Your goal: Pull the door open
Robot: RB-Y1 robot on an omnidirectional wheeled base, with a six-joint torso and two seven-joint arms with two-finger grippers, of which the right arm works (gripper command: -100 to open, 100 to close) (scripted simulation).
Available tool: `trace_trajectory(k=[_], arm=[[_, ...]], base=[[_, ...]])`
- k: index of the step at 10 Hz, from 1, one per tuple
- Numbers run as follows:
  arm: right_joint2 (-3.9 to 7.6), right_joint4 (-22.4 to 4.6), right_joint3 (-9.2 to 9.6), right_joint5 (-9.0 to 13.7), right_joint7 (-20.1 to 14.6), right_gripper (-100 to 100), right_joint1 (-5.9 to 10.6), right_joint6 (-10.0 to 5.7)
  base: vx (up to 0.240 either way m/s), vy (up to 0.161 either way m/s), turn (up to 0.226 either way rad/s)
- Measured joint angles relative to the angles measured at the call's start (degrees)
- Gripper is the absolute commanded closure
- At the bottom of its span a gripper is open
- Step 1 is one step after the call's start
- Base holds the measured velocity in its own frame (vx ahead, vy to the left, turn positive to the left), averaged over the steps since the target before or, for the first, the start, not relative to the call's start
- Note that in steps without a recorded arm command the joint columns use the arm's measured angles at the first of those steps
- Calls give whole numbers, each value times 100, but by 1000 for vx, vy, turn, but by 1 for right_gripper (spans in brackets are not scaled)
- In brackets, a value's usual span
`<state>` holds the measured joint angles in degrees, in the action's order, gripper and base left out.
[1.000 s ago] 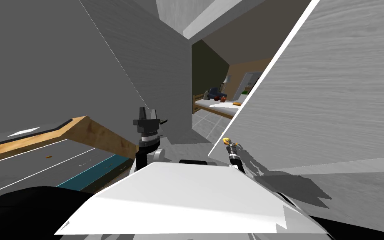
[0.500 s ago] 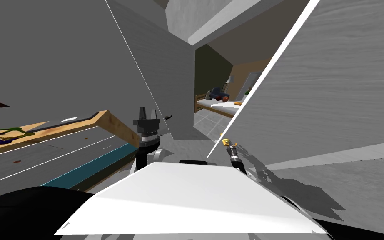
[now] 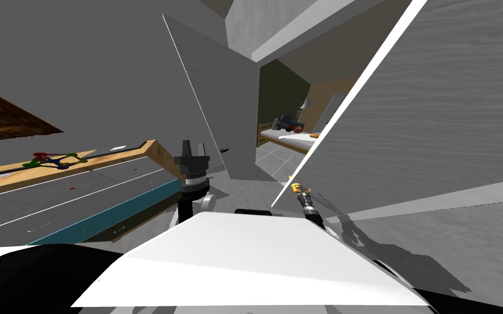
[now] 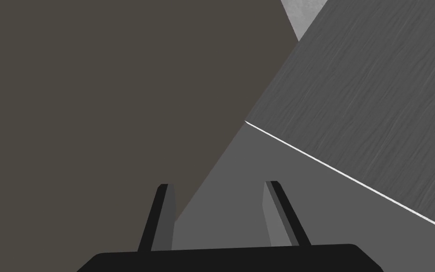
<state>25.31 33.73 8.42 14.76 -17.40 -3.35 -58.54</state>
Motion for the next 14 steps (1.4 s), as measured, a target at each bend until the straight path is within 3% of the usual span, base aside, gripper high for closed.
trace_trajectory(k=[1,4,6,8,12,13,14], arm=[[55,58,48,-8,-51,100,-85,-75],[193,-96,224,-50,-232,100,-196,-413],[286,118,313,-62,-295,100,-432,-468],[294,58,359,-68,-325,100,-469,-546],[404,-101,475,-43,-427,100,-671,-1027],[458,60,496,-26,-429,100,-846,-1054],[449,-70,533,-38,-455,100,-814,-1143]], base=[[-249,-47,130],[-212,-49,115],[-140,-43,75],[-165,-60,194],[-205,-64,187],[-155,-48,67],[-123,-16,123]])
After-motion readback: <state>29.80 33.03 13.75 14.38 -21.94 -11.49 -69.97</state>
